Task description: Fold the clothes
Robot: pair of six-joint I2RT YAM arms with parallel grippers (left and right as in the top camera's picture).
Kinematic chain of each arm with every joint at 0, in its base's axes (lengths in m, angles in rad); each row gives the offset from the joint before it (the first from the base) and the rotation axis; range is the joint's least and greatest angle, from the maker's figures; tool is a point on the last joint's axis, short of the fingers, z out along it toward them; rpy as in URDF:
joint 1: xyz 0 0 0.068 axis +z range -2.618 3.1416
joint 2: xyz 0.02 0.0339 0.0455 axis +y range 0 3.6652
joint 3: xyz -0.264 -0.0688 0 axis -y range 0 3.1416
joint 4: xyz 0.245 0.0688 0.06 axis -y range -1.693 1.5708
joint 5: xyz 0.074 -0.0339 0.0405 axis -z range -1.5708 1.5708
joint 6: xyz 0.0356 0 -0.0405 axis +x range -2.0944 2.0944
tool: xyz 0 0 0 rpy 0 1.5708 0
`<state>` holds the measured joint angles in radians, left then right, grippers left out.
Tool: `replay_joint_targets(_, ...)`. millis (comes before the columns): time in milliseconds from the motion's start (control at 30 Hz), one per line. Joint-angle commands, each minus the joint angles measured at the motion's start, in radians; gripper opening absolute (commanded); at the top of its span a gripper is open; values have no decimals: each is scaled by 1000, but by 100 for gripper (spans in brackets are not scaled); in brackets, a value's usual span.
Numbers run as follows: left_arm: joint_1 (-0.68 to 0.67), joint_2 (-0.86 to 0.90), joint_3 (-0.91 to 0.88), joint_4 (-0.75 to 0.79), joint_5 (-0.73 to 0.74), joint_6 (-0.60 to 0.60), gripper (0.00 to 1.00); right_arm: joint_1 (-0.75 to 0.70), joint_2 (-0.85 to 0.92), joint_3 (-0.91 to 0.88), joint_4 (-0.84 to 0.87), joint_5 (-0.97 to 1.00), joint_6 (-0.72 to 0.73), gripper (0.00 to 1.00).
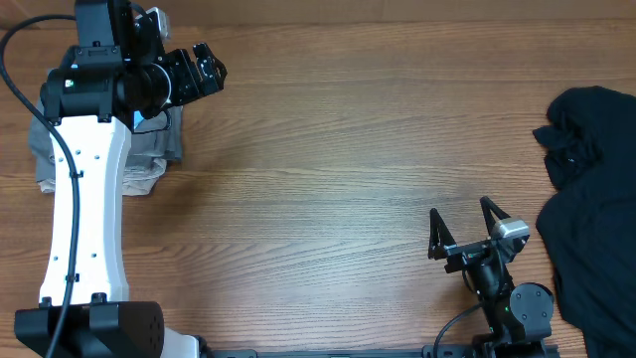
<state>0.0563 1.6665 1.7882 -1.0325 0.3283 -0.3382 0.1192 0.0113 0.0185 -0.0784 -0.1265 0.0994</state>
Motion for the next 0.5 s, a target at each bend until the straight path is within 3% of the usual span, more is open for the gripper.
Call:
replay_joint_targets(0,-3,-2,-1,0,-3,-6,100,3,-8,-11,4,19,-48,100)
replay_joint_targets(467,-3,-2,-1,0,-3,-6,100,3,-8,-11,3,33,-51,100)
